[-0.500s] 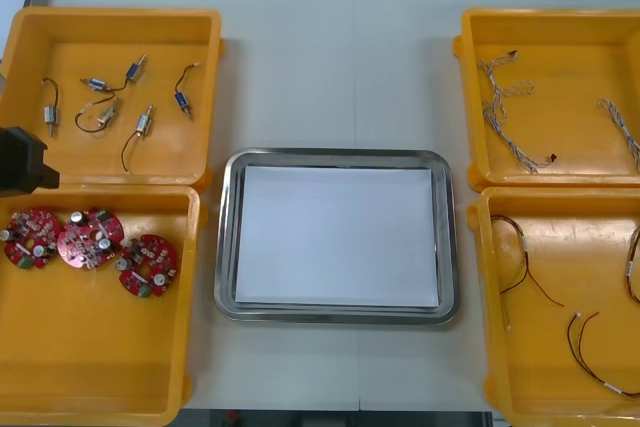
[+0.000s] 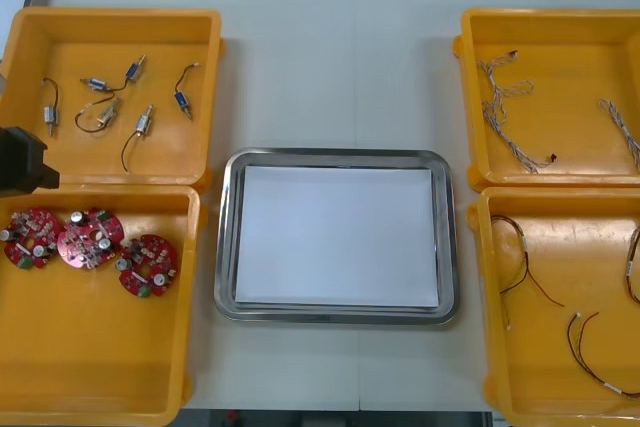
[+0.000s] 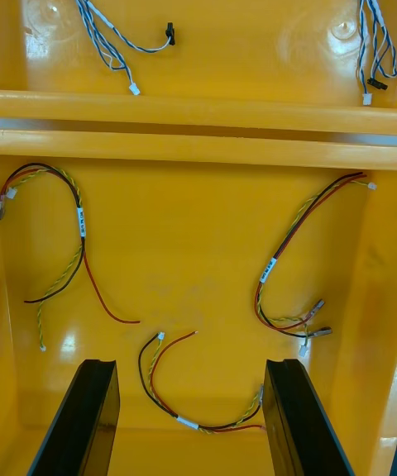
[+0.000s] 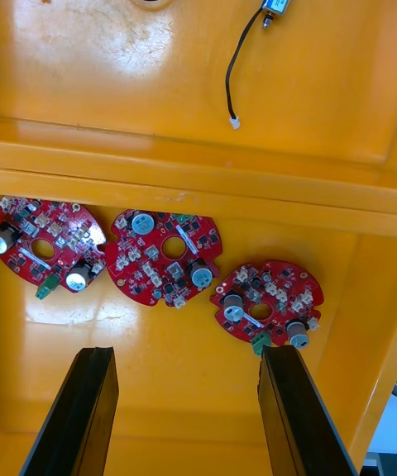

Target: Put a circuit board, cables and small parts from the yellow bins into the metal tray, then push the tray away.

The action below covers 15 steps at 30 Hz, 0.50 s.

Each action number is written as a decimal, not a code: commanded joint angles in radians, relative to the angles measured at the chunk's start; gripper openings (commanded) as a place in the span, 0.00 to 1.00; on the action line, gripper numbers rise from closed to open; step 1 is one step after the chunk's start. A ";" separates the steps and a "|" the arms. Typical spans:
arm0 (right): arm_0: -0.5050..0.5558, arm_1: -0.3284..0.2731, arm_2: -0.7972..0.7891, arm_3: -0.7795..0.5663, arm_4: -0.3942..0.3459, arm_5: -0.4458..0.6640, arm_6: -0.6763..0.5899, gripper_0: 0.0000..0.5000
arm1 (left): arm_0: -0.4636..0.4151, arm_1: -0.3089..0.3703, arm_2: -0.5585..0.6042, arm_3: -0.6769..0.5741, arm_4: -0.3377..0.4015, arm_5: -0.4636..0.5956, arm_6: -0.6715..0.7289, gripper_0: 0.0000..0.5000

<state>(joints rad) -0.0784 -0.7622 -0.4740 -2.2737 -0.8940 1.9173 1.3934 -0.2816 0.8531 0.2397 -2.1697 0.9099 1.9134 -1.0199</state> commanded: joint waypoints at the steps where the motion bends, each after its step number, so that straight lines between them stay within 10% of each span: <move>1: 0.014 0.006 -0.006 -0.029 -0.008 0.003 -0.039 1.00 | 0.013 -0.008 0.029 -0.009 -0.008 0.006 -0.088 1.00; 15: 0.014 0.006 -0.006 -0.029 -0.008 0.003 -0.039 1.00 | 0.013 -0.008 0.029 -0.009 -0.008 0.006 -0.088 1.00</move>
<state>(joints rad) -0.0784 -0.7622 -0.4740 -2.2737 -0.8940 1.9173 1.3934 -0.2816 0.8531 0.2397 -2.1697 0.9099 1.9134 -1.0199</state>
